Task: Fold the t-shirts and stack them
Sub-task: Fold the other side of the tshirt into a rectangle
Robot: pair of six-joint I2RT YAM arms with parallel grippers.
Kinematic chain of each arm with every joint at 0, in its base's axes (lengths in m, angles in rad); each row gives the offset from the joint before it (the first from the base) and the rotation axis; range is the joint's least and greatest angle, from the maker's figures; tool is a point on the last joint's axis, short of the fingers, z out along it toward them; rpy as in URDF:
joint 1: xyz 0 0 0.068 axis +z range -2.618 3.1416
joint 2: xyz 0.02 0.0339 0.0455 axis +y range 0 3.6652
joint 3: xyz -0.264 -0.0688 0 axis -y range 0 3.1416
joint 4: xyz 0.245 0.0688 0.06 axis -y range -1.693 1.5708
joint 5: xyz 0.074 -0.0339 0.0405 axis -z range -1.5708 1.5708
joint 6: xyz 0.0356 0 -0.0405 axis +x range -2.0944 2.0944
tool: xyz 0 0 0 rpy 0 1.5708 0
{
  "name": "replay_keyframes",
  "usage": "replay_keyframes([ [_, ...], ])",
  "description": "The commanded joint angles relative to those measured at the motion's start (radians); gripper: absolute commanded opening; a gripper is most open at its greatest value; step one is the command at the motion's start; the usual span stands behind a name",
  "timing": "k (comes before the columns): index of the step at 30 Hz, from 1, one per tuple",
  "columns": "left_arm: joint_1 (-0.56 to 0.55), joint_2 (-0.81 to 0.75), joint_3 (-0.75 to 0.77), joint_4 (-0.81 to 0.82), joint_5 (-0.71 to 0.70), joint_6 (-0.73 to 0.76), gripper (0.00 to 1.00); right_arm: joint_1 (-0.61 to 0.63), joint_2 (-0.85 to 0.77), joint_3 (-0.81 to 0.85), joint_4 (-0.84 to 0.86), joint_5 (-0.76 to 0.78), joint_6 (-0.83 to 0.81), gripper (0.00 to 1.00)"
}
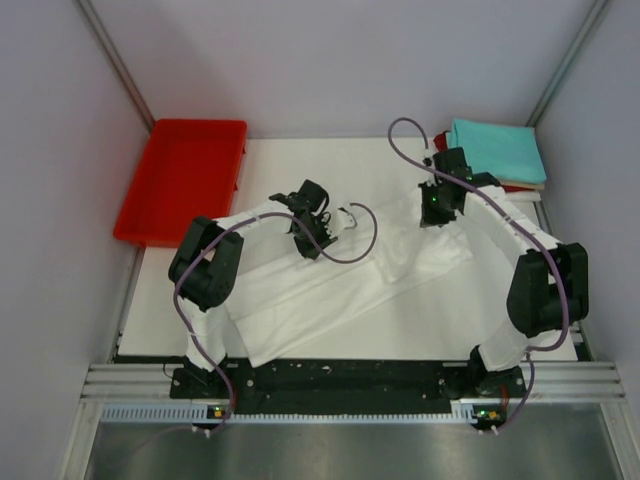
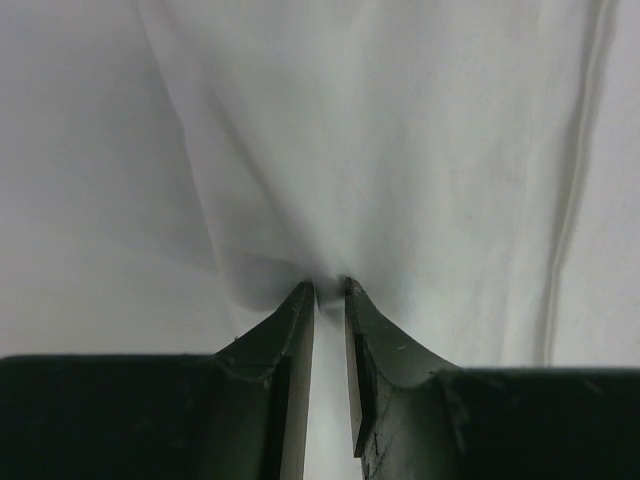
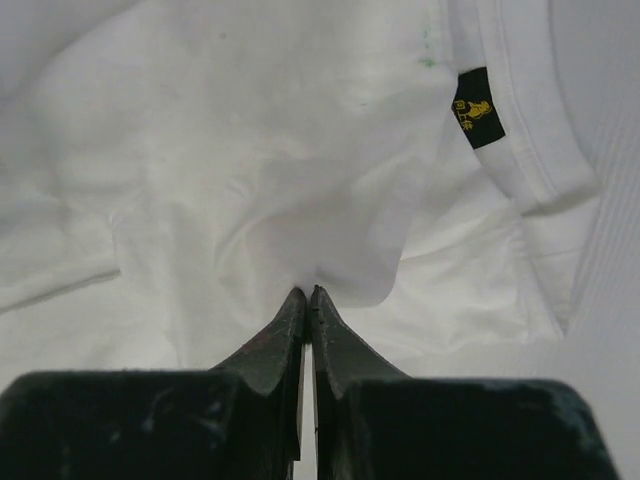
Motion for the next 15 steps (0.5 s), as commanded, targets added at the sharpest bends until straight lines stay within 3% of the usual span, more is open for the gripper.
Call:
replay_keyframes([
  [1, 0.011, 0.006, -0.039, -0.04, -0.048, 0.014, 0.24, 0.017, -0.045, -0.086, -0.033, 0.096, -0.025, 0.0],
  [6, 0.012, 0.009, -0.03, -0.047, -0.048, 0.019, 0.24, -0.051, -0.069, -0.252, -0.022, 0.112, 0.06, 0.0],
  [11, 0.011, 0.003, -0.019, -0.058, -0.051, 0.02, 0.24, -0.116, -0.079, -0.277, 0.013, 0.154, 0.088, 0.0],
  [15, 0.011, -0.023, -0.016, -0.078, -0.042, 0.048, 0.24, -0.13, -0.07, -0.294, -0.004, 0.086, 0.074, 0.32],
])
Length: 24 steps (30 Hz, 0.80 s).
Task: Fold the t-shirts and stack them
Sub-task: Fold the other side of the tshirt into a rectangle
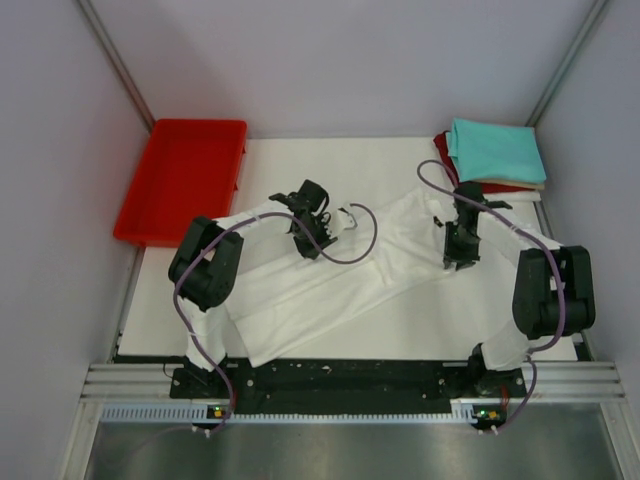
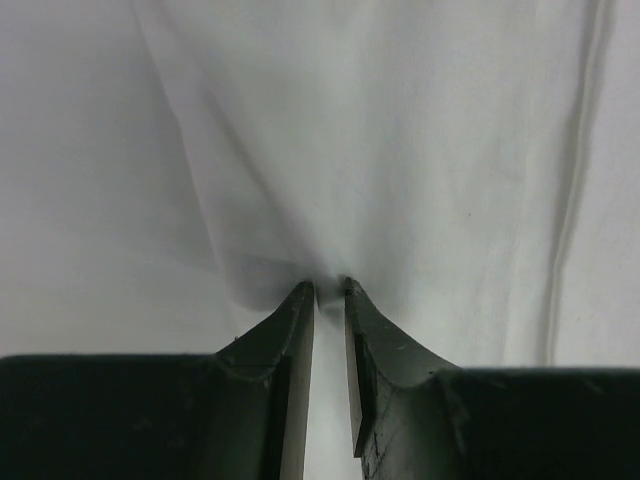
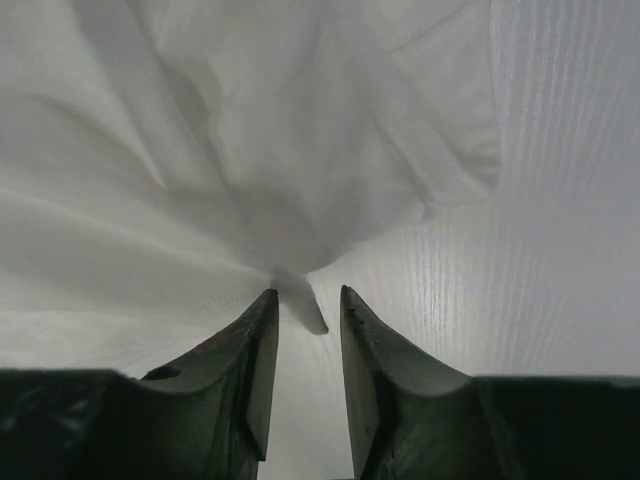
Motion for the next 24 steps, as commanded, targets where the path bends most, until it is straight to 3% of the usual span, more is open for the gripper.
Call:
replay_keyframes([
  [1, 0.008, -0.031, -0.013, -0.088, -0.036, 0.053, 0.24, -0.039, -0.043, 0.001, -0.008, -0.019, 0.003, 0.34],
  [5, -0.02, -0.091, 0.006, -0.179, 0.027, 0.143, 0.32, -0.156, -0.184, 0.053, -0.011, -0.054, -0.043, 0.37],
  [8, -0.096, -0.16, 0.044, -0.279, 0.083, 0.223, 0.37, -0.155, -0.203, 0.139, 0.042, -0.193, -0.112, 0.38],
  [14, -0.297, -0.183, 0.157, -0.25, 0.18, 0.228, 0.45, -0.15, 0.01, 0.228, 0.216, -0.417, -0.098, 0.38],
  [19, -0.377, -0.076, 0.193, -0.023, 0.173, 0.136, 0.5, -0.136, 0.145, 0.287, 0.279, -0.471, -0.114, 0.39],
  [24, -0.417, 0.05, 0.276, 0.003, 0.139, 0.145, 0.54, -0.127, 0.251, 0.342, 0.296, -0.485, -0.112, 0.37],
])
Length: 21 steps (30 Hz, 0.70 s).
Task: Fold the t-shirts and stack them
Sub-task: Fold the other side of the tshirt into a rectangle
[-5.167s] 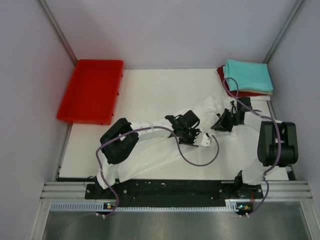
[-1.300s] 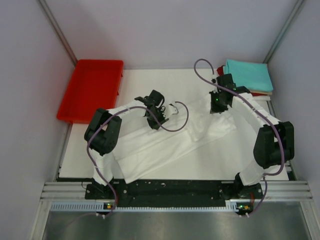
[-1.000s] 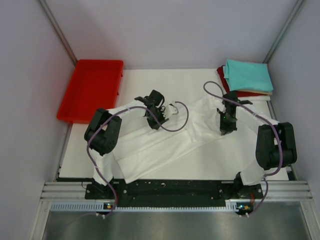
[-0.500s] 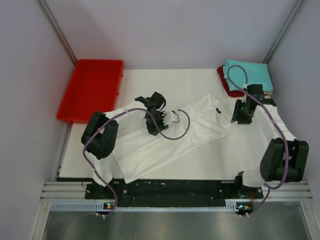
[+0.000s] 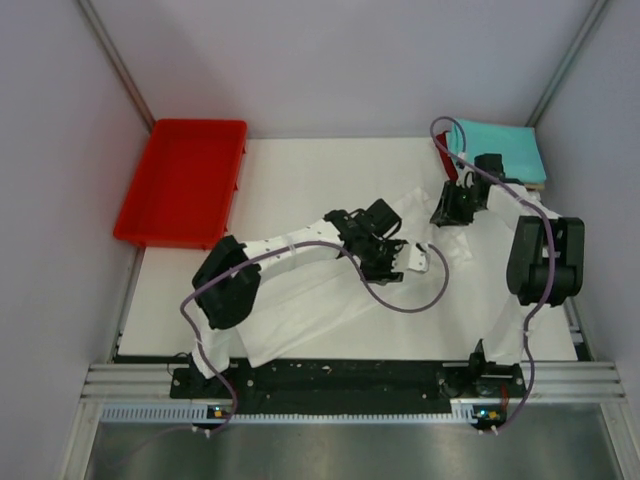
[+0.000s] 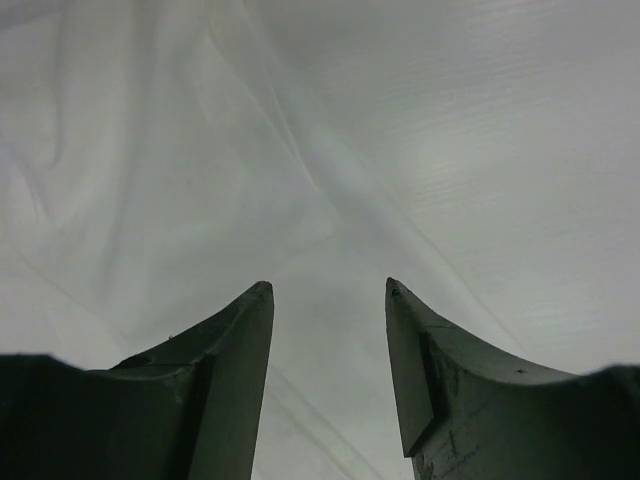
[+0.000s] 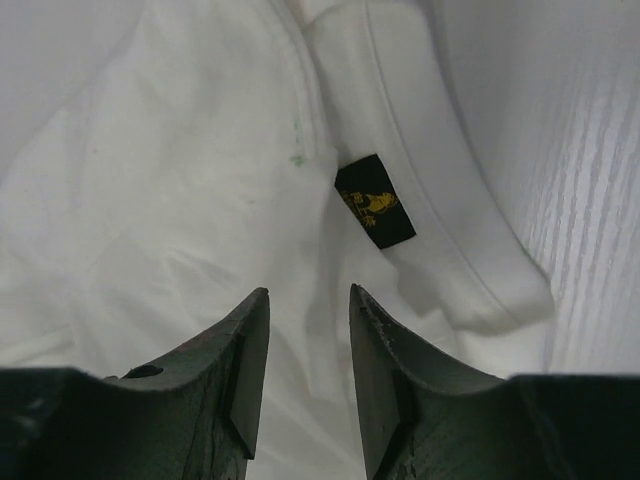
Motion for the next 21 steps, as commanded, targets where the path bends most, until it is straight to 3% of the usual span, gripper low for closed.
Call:
replay_keyframes([
  [1, -0.025, 0.102, 0.055, 0.082, -0.022, -0.006, 0.54, 0.015, 0.067, 0.106, 0.062, -0.048, -0.008, 0.36],
  [12, -0.046, 0.165, 0.024, 0.146, -0.077, 0.011, 0.53, 0.016, 0.176, 0.137, 0.058, -0.062, 0.008, 0.2],
  [15, -0.046, 0.171, 0.015, 0.151, -0.065, 0.005, 0.46, 0.016, 0.198, 0.163, 0.047, -0.06, 0.005, 0.09],
  [18, -0.048, 0.173, -0.009, 0.16, -0.065, 0.007, 0.32, 0.015, 0.219, 0.197, 0.033, -0.052, -0.006, 0.0],
  [21, -0.051, 0.174, -0.028, 0.163, -0.069, 0.005, 0.19, 0.016, 0.229, 0.23, 0.033, -0.055, -0.02, 0.0],
])
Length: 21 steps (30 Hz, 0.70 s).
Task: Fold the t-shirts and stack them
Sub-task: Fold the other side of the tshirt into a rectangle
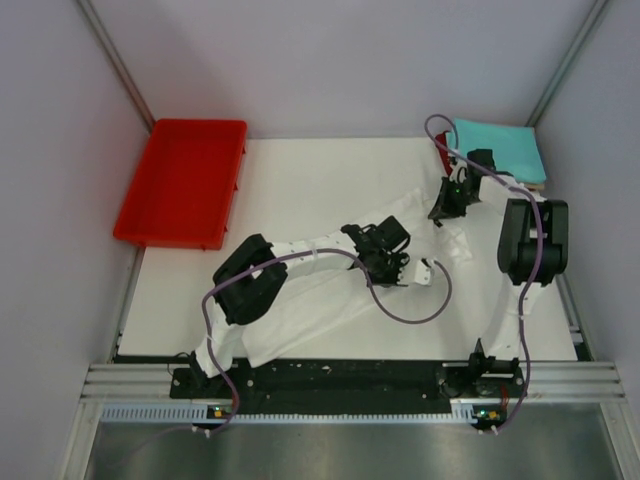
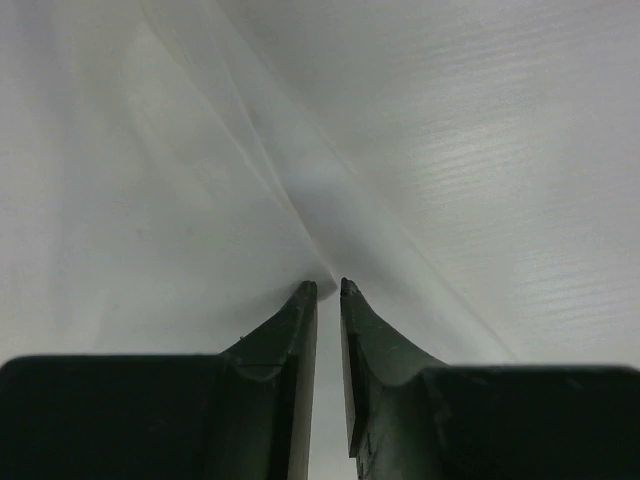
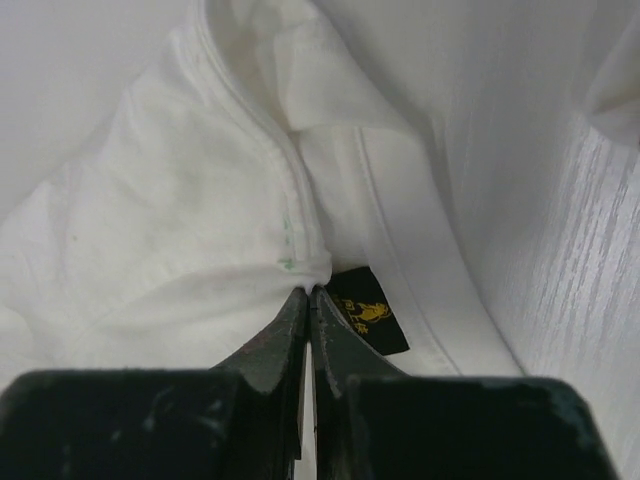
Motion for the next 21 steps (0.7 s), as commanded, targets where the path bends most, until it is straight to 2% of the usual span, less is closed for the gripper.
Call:
replay_keyframes([
  [1, -0.008, 0.003, -0.038, 0.036, 0.01, 0.004, 0.13, 0.005, 0.016, 0.091, 0.015, -0.012, -0.03, 0.0],
  [3, -0.008, 0.009, -0.047, 0.046, 0.019, 0.001, 0.0, 0.005, 0.031, 0.114, 0.013, -0.01, -0.039, 0.0],
  [12, -0.008, 0.01, -0.031, 0.023, 0.053, 0.003, 0.0, 0.006, 0.079, 0.166, 0.01, -0.01, -0.068, 0.0],
  [14, -0.008, 0.009, 0.001, -0.018, 0.046, 0.01, 0.01, 0.008, 0.082, 0.172, 0.01, -0.021, -0.073, 0.05],
  [18, -0.008, -0.005, 0.101, -0.092, -0.026, 0.023, 0.32, 0.009, 0.07, 0.168, 0.009, -0.019, -0.071, 0.12],
  [21, -0.008, -0.002, 0.132, -0.081, -0.058, 0.055, 0.4, 0.011, 0.068, 0.16, 0.006, -0.021, -0.073, 0.12],
])
